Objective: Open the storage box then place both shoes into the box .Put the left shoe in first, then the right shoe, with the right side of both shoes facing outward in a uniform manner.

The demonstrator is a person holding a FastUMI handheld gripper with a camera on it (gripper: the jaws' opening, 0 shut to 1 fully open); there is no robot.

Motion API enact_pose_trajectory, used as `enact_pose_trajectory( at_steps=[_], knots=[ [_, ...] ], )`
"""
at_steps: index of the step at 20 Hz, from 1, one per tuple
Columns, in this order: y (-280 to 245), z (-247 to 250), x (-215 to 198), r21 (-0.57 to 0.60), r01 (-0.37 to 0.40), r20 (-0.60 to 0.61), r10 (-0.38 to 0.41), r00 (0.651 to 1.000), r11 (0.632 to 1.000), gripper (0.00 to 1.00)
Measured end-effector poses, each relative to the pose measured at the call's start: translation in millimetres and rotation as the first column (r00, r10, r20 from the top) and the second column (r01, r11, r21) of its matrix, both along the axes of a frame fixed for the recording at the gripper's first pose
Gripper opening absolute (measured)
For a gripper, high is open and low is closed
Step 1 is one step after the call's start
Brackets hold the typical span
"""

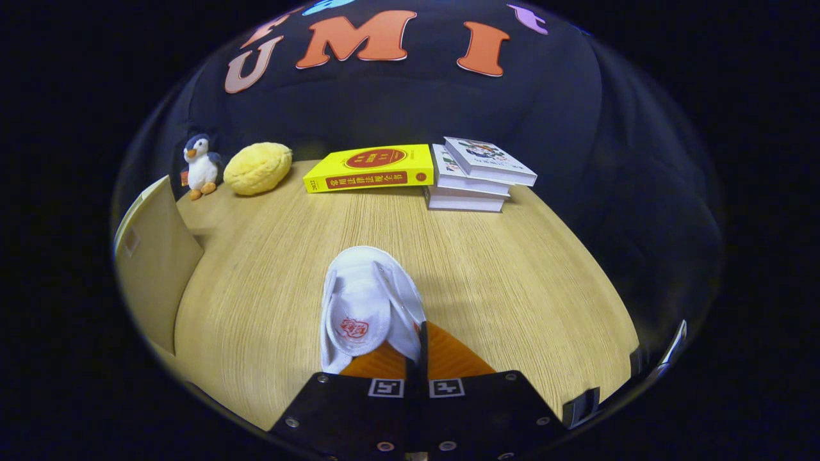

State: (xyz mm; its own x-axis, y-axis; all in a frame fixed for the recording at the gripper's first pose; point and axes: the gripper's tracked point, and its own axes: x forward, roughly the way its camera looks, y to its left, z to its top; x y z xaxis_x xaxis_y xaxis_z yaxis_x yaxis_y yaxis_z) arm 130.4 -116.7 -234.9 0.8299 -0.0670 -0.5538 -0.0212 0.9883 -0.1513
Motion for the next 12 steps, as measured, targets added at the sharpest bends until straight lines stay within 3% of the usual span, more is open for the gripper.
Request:
enact_pose_trajectory(
  at_steps=[6,12],
  knots=[
    [41.1,64.0,-7.1,0.063,0.040,0.022,-0.041,0.999,0.997,0.00],
    [132.4,117.0,-27.6,0.154,0.044,0.017,-0.047,0.999,0.987,0.00]
  ],
)
